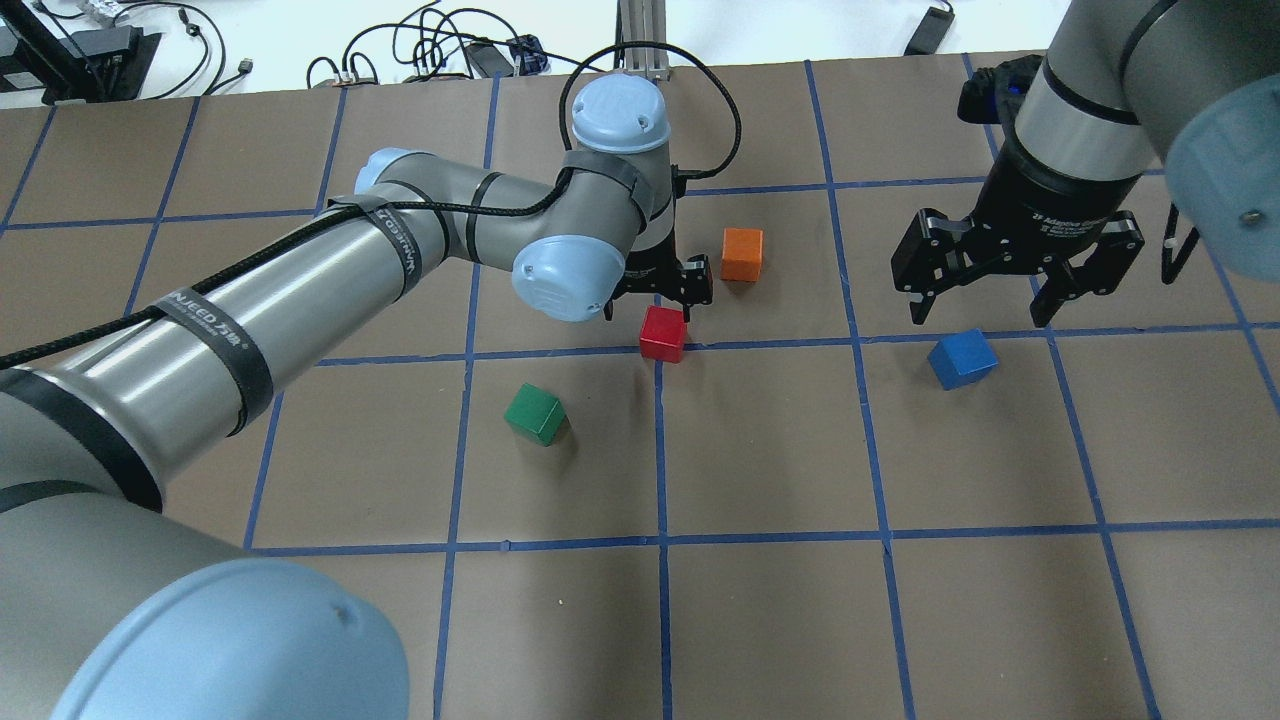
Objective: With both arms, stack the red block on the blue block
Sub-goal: 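Release the red cube near the yellow cube and raise the left gripper, then move the right gripper over the red cube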
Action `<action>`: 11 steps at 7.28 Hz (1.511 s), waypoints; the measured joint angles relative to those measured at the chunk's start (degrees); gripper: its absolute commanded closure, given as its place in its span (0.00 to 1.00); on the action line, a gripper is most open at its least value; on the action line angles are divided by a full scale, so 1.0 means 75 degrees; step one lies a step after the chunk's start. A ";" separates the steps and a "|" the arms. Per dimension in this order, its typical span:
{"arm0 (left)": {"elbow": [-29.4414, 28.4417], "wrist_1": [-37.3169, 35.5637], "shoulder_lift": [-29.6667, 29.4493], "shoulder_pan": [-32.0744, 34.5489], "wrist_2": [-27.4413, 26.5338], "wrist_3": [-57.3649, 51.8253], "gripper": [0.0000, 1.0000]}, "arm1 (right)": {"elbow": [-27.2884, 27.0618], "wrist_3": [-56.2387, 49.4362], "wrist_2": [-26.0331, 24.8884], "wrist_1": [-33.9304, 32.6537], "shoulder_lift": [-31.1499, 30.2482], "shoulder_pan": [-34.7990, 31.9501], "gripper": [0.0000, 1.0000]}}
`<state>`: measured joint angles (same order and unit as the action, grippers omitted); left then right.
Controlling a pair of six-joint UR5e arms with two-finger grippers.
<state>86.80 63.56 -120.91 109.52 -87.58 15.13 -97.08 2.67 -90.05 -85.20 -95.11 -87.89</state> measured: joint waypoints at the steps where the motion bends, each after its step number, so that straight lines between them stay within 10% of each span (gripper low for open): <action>1: -0.0270 0.0553 0.0335 -0.0345 0.0008 -0.0185 0.00 | 0.0002 0.0058 0.0016 -0.0053 0.0013 0.0000 0.00; 6: -0.1353 0.4160 0.2559 -0.2384 -0.0049 -0.3370 0.00 | -0.0220 0.0913 0.0126 -0.1122 0.0641 0.0007 0.00; 11: -0.0914 0.4396 0.3674 -0.2580 -0.0072 -0.3392 0.00 | -0.0203 0.1095 0.0441 -0.3219 0.1722 -0.0835 0.00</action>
<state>79.94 96.53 -93.35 90.17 -88.12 -10.31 -98.60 10.88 -86.74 -109.35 -82.19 -94.15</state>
